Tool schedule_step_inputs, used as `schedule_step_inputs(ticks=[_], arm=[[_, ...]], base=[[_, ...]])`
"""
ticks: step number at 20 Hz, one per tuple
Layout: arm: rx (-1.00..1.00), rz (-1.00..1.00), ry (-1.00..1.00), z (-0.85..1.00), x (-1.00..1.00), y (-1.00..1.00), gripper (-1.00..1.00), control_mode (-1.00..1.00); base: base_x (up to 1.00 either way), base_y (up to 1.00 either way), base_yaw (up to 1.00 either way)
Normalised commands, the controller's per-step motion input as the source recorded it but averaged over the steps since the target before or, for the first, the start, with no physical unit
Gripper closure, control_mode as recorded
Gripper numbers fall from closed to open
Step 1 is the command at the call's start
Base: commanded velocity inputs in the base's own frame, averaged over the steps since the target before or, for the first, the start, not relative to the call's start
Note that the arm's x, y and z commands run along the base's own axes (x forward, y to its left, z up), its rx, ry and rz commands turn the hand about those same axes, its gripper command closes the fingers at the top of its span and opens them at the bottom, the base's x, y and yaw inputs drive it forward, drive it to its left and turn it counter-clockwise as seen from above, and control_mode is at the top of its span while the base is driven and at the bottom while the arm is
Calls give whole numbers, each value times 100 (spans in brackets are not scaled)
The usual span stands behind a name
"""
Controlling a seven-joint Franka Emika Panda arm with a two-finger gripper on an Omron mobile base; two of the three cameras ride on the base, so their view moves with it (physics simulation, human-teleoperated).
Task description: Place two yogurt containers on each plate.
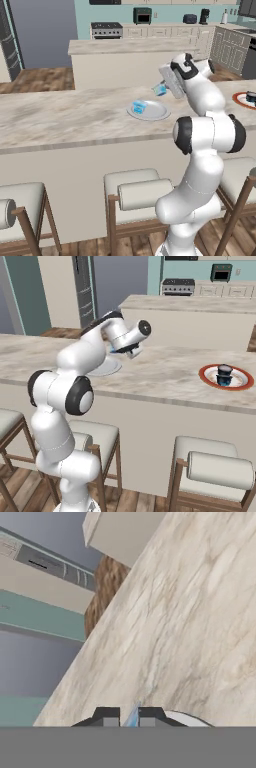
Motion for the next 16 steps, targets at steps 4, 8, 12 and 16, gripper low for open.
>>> schedule_step_inputs(ticks=[4, 8, 12, 16], arm=[[6, 15, -1, -5, -8, 0, 100, -100], [1, 13, -15, -5, -15, 0, 100, -100], [0, 8, -20, -8, -1, 23, 100, -100], [0, 3, -29, -19, -3, 14, 100, -100]], base=[[0, 0, 0], [0, 0, 0], [0, 0, 0], [0, 0, 0]])
